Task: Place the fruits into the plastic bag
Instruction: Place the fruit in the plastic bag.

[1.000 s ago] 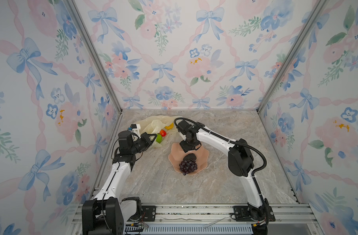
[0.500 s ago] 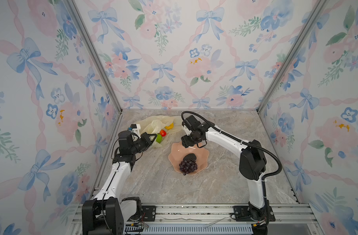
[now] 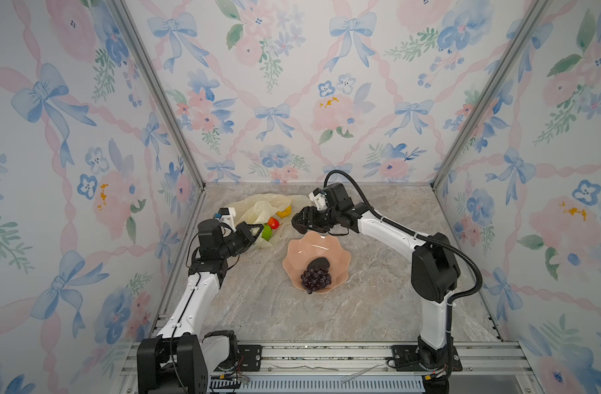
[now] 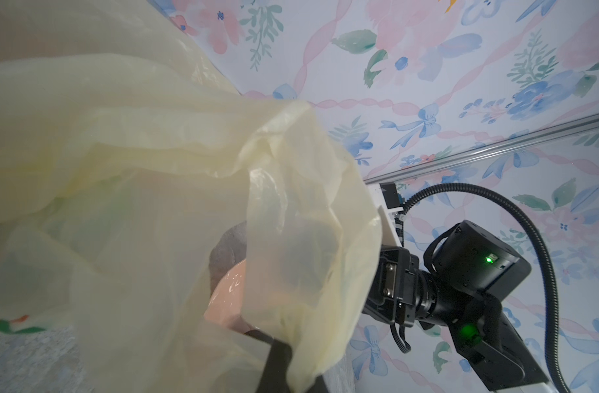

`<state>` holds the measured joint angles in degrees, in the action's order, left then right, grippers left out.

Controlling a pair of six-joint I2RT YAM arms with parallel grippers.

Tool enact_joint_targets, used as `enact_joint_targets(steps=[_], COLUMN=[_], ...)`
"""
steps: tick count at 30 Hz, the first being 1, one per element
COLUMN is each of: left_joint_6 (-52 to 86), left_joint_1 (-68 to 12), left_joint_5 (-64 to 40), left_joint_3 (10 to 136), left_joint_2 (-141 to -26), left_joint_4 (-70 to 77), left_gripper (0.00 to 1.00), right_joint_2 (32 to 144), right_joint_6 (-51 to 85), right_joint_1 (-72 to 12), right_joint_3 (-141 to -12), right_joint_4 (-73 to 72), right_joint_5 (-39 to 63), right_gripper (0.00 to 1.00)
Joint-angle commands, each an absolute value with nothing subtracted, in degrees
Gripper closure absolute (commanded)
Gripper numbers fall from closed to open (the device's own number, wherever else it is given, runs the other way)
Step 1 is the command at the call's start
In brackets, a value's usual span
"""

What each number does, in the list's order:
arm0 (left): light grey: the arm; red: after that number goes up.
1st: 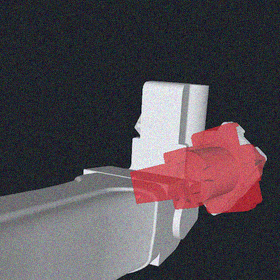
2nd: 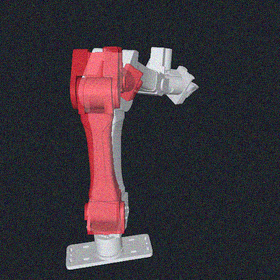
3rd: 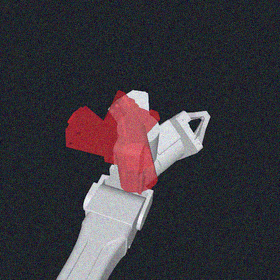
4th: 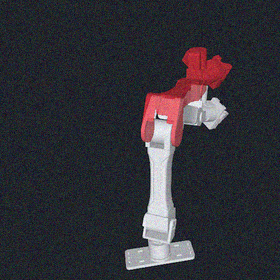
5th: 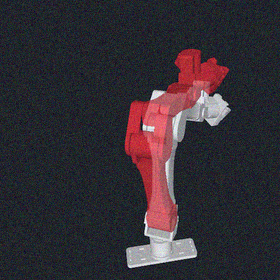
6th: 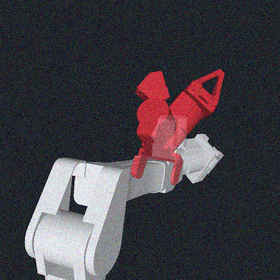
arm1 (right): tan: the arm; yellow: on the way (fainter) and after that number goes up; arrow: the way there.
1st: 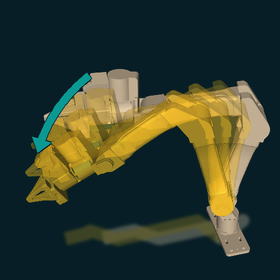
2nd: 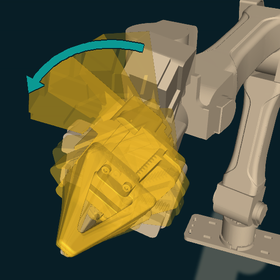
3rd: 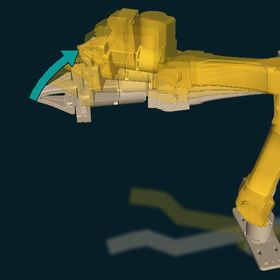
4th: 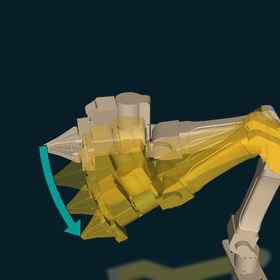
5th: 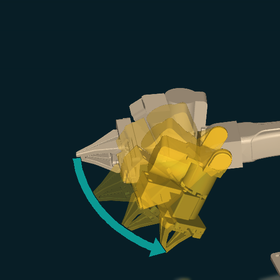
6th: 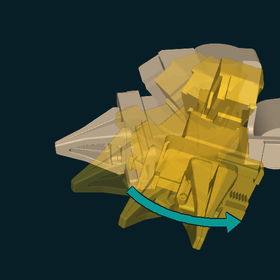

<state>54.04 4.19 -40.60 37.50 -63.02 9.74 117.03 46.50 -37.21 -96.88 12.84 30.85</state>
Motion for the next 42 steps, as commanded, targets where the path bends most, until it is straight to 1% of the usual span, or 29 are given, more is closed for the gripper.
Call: enact_joint_targets(steps=[1,8,13,19,23,30,34,36,39,40,42], left_joint_6=[53.7,54.4,54.8,55.6,56.2,56.0,56.2,56.2,56.2,56.2,56.3], left_joint_1=[4.6,4.4,3.6,2.1,1.5,1.5,1.5,1.5,1.6,1.6,1.6], left_joint_5=[-41.9,-41.9,-41.8,-41.1,-41.0,-40.7,-41.0,-41.1,-41.0,-41.0,-40.9], left_joint_3=[38.5,39.0,39.2,39.1,39.5,39.5,39.6,39.7,39.7,39.7,39.5], left_joint_2=[-61.7,-62.0,-62.5,-62.4,-62.3,-61.9,-62.9,-63.2,-63.5,-63.5,-63.7], left_joint_4=[11.5,12.6,13.3,14.6,15.1,15.2,15.8,16.1,16.1,16.2,16.2], left_gripper=[1.0,1.0,1.0,1.0,1.0,1.0,1.0,1.0,1.0,1.0,1.0], right_joint_2=[122.4,129.4,135.3,143.1,146.4,151.4,153.7,154.0,153.8,153.7,153.4], right_joint_6=[57.6,62.2,68.5,75.5,75.7,75.2,75.1,73.9,73.3,73.1,72.7], right_joint_1=[-38.2,-40.1,-41.0,-41.8,-42.3,-42.7,-42.6,-42.6,-42.5,-42.5,-42.3], right_joint_3=[-100.0,-106.7,-111.3,-118.8,-124.3,-133.3,-137.5,-138.9,-139.0,-139.0,-138.6], right_joint_4=[1.9,-1.2,-6.5,-11.1,-9.8,-4.8,-3.2,-1.6,-1.0,-0.9,-0.8], right_joint_5=[36.7,36.3,35.9,32.8,29.4,24.3,22.4,21.3,20.7,20.5,20.6], right_gripper=[0.54,0.54,0.54,0.52,0.52,0.45,0.36,0.3,0.08,0.03,0.04])
